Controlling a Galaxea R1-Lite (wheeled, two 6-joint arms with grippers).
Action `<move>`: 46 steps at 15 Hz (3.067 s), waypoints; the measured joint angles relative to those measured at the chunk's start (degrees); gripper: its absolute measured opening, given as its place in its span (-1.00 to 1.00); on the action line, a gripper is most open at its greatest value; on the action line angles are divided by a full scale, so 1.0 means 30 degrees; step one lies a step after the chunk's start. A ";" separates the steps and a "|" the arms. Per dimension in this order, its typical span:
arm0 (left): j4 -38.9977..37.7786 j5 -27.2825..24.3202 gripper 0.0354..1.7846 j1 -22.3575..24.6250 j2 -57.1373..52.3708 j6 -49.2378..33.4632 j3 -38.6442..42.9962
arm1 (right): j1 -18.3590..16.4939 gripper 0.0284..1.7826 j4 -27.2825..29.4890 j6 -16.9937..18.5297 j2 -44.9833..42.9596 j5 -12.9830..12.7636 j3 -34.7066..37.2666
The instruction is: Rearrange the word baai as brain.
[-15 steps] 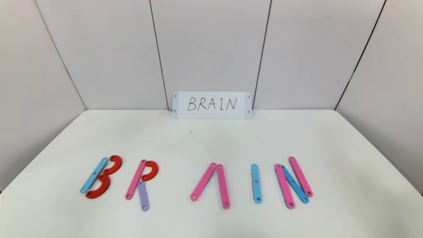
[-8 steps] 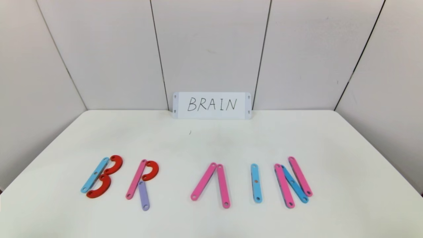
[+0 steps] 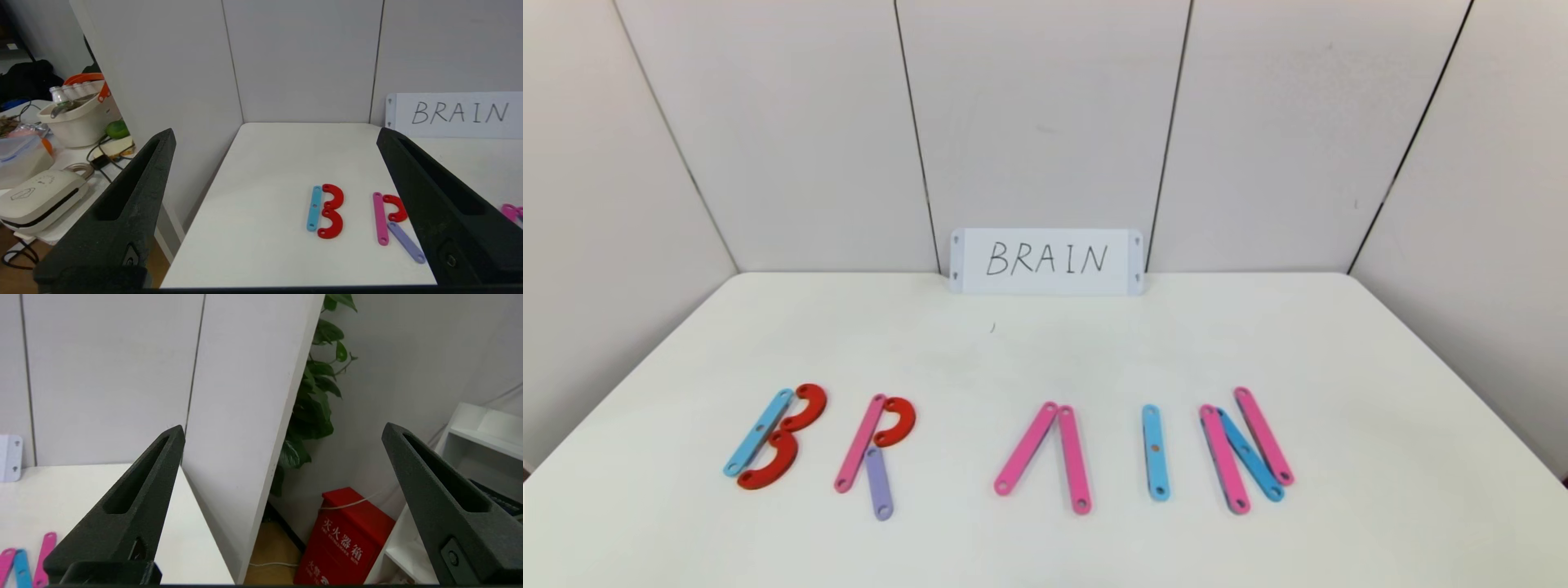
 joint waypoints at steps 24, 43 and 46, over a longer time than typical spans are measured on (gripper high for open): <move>0.8838 -0.4498 0.94 0.0695 -0.6689 -0.5648 -0.1792 | 0.0605 0.89 0.3824 0.2020 -0.5742 -0.0406 0.3121; -1.6010 -0.5490 0.94 0.0687 -0.6798 -0.1150 1.8964 | 0.0597 0.89 -1.5754 0.2828 -0.5750 0.3950 2.4832; -1.5324 -0.5478 0.94 0.0687 -0.6798 -0.1065 1.9188 | 0.0597 0.89 -1.5222 0.2958 -0.5750 0.4762 2.4832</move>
